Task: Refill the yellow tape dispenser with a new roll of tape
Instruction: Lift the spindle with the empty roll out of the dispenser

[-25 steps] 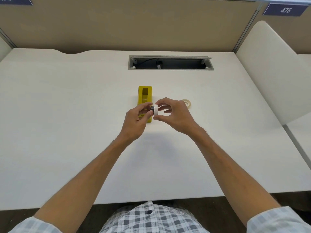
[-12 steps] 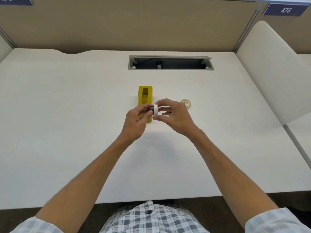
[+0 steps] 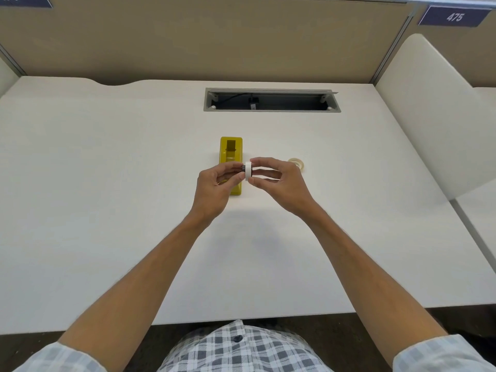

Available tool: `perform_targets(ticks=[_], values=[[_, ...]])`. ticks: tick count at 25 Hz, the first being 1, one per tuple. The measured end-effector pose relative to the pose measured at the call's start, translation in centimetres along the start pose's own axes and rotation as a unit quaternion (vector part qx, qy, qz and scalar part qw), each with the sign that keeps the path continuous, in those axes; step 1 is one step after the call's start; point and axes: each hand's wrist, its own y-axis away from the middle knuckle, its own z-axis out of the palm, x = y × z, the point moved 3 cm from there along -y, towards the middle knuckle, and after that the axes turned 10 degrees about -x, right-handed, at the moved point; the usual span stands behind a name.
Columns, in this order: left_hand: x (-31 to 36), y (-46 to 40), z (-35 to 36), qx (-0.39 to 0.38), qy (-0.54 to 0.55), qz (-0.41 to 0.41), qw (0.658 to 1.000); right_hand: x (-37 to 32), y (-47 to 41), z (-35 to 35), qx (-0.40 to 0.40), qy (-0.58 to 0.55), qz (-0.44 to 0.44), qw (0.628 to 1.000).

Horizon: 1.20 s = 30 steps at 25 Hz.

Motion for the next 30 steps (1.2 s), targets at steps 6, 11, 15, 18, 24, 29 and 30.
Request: perform_targets(ticks=[6,11,15,18,24,29,30], values=[[-0.3,-0.2,-0.1,-0.006,0.052,-0.018,0.998,0.0,-0.2,0.0,0.003,-0.055,0.002,0.999],[0.0,-0.1,0.0,-0.031,0.094,-0.029,0.995,0.1,-0.3,0.1,0.001,-0.071,0.006,0.997],[0.1,-0.1,0.3,-0.031,0.087,-0.029,0.995,0.4,-0.6,-0.1,0.011,-0.087,0.010,0.996],[0.1,-0.2,0.3,-0.038,0.097,-0.034,0.994,0.5,-0.7,-0.1,0.012,-0.087,0.013,0.996],[0.1,-0.2,0.2,-0.014,0.070,-0.036,0.997,0.7,-0.9,-0.1,0.028,-0.085,0.015,0.996],[-0.4,-0.4,-1.1,0.013,0.061,-0.043,0.997,1.2,-0.7,-0.3,0.052,-0.098,0.023,0.994],[-0.6,-0.4,-1.4,0.020,0.047,-0.044,0.998,1.3,-0.6,-0.4,0.055,-0.101,0.027,0.993]])
